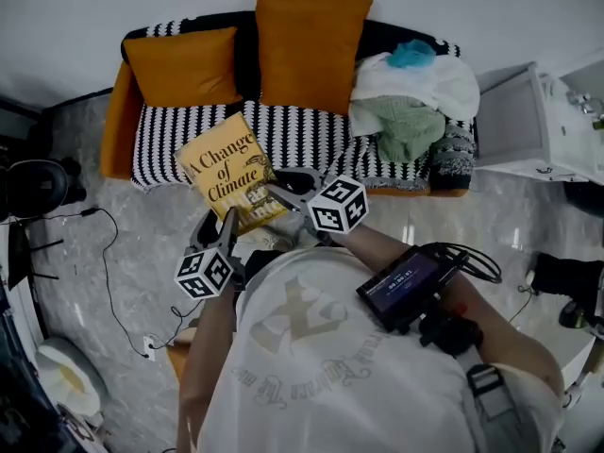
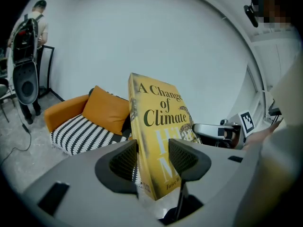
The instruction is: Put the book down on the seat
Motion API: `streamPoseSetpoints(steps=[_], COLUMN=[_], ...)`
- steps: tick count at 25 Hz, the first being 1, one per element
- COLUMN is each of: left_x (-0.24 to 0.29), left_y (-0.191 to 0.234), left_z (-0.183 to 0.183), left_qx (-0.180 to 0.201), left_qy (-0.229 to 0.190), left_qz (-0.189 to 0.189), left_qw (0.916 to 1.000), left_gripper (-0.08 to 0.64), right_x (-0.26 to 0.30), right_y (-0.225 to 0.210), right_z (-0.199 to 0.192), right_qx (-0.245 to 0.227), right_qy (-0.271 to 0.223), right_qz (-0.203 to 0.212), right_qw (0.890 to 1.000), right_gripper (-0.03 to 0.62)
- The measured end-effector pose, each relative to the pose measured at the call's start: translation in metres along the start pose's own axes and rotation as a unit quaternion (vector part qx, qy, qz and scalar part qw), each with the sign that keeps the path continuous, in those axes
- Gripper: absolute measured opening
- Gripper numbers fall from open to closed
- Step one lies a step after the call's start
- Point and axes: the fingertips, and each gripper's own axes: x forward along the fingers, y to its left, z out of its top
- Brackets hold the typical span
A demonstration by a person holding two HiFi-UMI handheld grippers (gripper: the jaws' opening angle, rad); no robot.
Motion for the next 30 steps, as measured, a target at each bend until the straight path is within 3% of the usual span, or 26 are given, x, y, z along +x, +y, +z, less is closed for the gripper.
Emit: streamPoseSetpoints(steps=[17,30], left_x=[0.025,0.067], left_y=[-0.062,-0.096], left_z=[-0.023,-0.022], left_qx=[0.056,0.107], left_qy=[0.059,0.113], left_qz=[-0.089,-0.17], left_qw=[0.9927,0.973], left_gripper=[0.221,0.219], right_x=[-0.08,-0.12], right_y=[-0.018,-0.044], right_z=[-0.022,-0.025], right_qx=[0.04,0.077], right_qy=[-0.051,-0.1], right_qz=[-0.086,-0.17], right_qw=[0.994,0.977], right_gripper=[0.127,0.127])
